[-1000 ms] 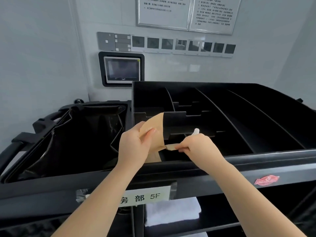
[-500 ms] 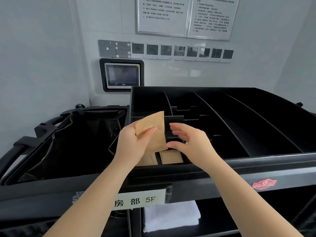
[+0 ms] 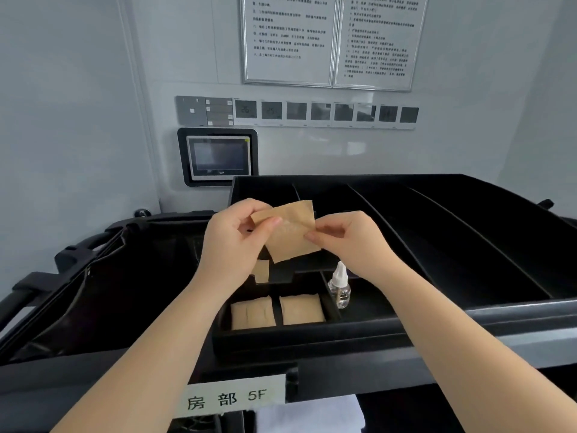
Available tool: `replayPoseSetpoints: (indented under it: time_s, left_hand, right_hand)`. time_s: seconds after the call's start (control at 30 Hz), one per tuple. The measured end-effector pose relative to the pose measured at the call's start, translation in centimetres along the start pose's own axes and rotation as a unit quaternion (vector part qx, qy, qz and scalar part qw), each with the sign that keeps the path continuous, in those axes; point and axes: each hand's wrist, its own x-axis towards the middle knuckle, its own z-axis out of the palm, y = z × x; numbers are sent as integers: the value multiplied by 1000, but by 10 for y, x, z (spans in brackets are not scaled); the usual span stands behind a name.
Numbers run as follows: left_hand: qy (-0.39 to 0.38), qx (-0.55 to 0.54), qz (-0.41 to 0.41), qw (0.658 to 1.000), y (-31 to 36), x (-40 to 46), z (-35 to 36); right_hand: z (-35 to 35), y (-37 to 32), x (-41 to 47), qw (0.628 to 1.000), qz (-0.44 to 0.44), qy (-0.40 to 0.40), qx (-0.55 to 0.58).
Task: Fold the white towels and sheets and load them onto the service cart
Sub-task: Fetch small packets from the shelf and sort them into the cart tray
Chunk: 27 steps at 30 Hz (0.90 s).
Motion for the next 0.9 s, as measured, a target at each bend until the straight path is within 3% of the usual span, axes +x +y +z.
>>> replayPoseSetpoints:
  time_s: [0.3,0.57,0.73,0.9]
  left_hand:
    - [19,150,-59,987,-24,14,44]
    - [127,207,-123,962,-33,3,69]
    - [40,359,-155,919,-33,-16,68]
    - [-2,413,-145,899,-34,-25,68]
  right_hand:
    - [-33,62,65,987,-115,-89,-74]
    - [-33,110,112,972,-169,-148,-72]
    - [-18,124,116,938,-242,-200,-151]
    - [-6,134,113,893,-324,-225,-218]
